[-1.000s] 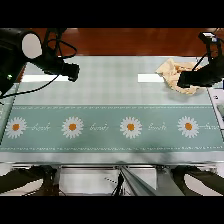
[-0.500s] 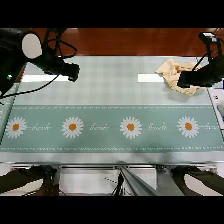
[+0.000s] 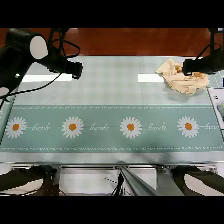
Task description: Fold the shirts.
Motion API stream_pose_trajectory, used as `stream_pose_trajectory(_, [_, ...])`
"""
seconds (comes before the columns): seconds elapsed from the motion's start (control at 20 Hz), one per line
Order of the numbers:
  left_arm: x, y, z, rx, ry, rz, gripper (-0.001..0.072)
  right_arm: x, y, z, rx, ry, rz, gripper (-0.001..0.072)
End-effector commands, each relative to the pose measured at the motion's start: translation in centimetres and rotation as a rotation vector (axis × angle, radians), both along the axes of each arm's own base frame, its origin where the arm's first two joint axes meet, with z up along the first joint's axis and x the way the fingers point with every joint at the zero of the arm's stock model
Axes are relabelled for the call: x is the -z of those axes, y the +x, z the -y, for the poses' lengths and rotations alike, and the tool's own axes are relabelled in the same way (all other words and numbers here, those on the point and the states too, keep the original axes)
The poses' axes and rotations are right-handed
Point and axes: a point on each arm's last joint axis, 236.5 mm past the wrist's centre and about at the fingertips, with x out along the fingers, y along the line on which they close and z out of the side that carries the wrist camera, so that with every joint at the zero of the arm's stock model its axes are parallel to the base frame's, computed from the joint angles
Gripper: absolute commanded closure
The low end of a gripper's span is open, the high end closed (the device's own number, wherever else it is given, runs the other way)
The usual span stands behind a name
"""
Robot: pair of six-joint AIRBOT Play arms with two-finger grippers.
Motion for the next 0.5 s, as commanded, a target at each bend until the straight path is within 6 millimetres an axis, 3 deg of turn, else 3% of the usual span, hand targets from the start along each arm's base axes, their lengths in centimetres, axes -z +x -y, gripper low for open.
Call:
stream_pose_trajectory(0.0, [1.5,0.3,0.1,0.024,0.025,-0.027,-0.0001,-1.6,5.1,6.1,0.218,-0.081,0.231,0.0122])
stream_pose_trajectory(0.1, [2.2,0.0,0.0,0.050,0.051,-0.056,-0.0001,2.5,5.7,9.3,0.375,0.033,0.189,0.0121])
stream_pose_trajectory(0.2, [2.6,-0.3,-0.2,0.048,0.058,-0.074,-0.0001,8.0,5.5,10.8,0.493,0.196,0.089,0.0121])
stream_pose_trajectory(0.35, [2.6,-0.3,-0.2,0.048,0.057,-0.074,-0.0001,14.2,5.5,11.0,0.593,0.417,-0.021,0.0120])
stream_pose_trajectory(0.45, [2.6,-0.3,-0.1,0.046,0.056,-0.075,-0.0001,16.9,5.8,10.5,0.606,0.479,-0.062,0.0120])
